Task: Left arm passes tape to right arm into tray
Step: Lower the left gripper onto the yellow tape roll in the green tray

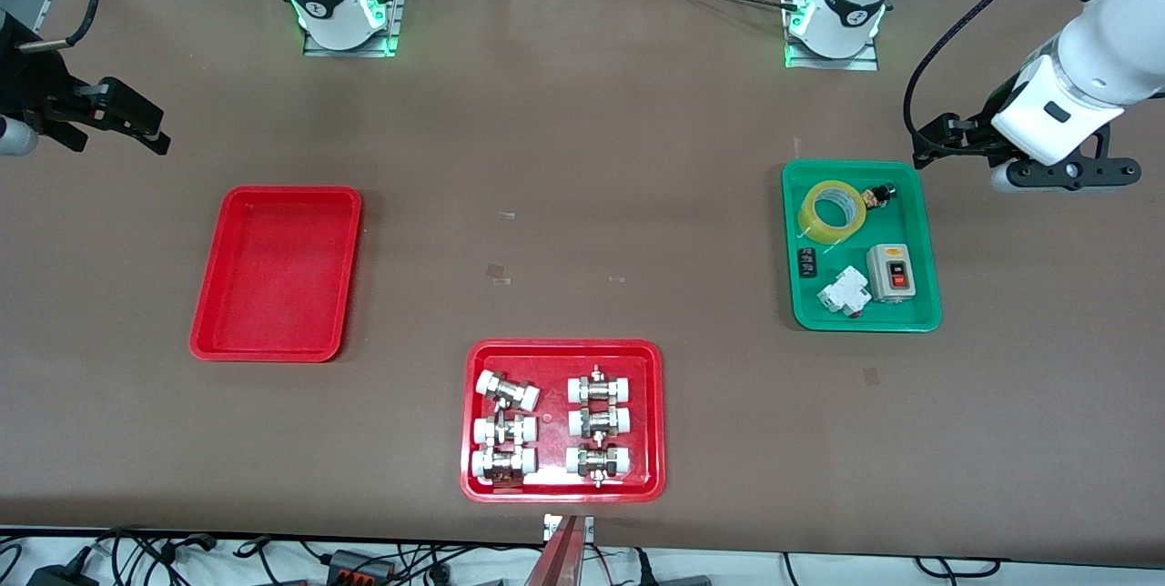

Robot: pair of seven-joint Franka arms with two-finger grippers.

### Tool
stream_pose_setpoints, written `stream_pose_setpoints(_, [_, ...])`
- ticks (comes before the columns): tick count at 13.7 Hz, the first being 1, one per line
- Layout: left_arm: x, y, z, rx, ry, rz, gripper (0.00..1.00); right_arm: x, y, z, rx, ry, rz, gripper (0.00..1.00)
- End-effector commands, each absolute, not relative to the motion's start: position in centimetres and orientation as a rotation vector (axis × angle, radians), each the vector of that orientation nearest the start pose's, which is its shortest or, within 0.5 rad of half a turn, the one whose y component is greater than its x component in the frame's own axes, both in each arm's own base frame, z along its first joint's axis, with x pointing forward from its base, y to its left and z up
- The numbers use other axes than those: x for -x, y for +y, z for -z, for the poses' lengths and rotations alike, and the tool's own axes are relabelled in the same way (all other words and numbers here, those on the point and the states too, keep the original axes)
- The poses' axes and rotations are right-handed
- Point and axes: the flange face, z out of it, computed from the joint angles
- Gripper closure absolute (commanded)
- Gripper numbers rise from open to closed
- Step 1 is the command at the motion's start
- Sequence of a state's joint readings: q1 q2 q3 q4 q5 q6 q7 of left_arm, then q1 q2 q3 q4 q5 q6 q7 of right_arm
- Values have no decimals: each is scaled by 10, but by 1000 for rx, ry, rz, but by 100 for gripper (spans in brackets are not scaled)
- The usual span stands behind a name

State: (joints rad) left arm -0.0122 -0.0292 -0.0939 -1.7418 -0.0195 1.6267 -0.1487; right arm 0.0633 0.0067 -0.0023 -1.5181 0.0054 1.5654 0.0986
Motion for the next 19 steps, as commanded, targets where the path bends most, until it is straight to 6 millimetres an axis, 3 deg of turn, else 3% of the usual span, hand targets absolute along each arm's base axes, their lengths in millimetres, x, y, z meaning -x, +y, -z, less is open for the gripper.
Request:
stream_pose_setpoints(1, [-540, -65, -574, 3139, -36, -134, 0, -561, 35, -650, 3126, 29, 135, 0])
stream_pose_setpoints(4, [-543, -67, -570, 3139, -31, -141, 0, -561, 35, -651, 3131, 46, 139, 0])
stream_pose_setpoints(5, [-549, -67, -556, 3136, -31, -174, 0, -561, 35, -651, 3131, 46, 139, 0])
stream_pose_setpoints(6, [-559, -68, -532, 3126, -18, -240, 0, -561, 35, -651, 3133, 43, 139, 0])
stream_pose_setpoints(7, [-571, -59, -517, 3131, -33, -283, 0, -561, 35, -651, 3132, 36, 139, 0])
stream_pose_setpoints(9, [-586, -42, -470, 3111, -72, -410, 0, -560, 37, -652, 3132, 26, 141, 0])
stream_pose_setpoints(10, [-593, -27, -433, 3094, -109, -504, 0, -560, 37, -652, 3132, 26, 141, 0])
stream_pose_setpoints(12, [-599, -17, -370, 3072, -130, -628, 0, -560, 36, -651, 3133, 29, 139, 0])
stream_pose_setpoints(14, [-579, -17, -323, 3065, -130, -649, 0, -560, 36, -651, 3132, 29, 139, 0])
stream_pose_setpoints(16, [-547, -9, -271, 3089, -155, -554, 0, -560, 37, -652, 3131, 31, 141, 0])
stream_pose_setpoints(17, [-533, -10, -253, 3089, -157, -548, 0, -560, 37, -652, 3131, 31, 141, 0])
stream_pose_setpoints(19, [-516, -8, -235, 3074, -164, -619, 0, -560, 37, -652, 3131, 38, 139, 0])
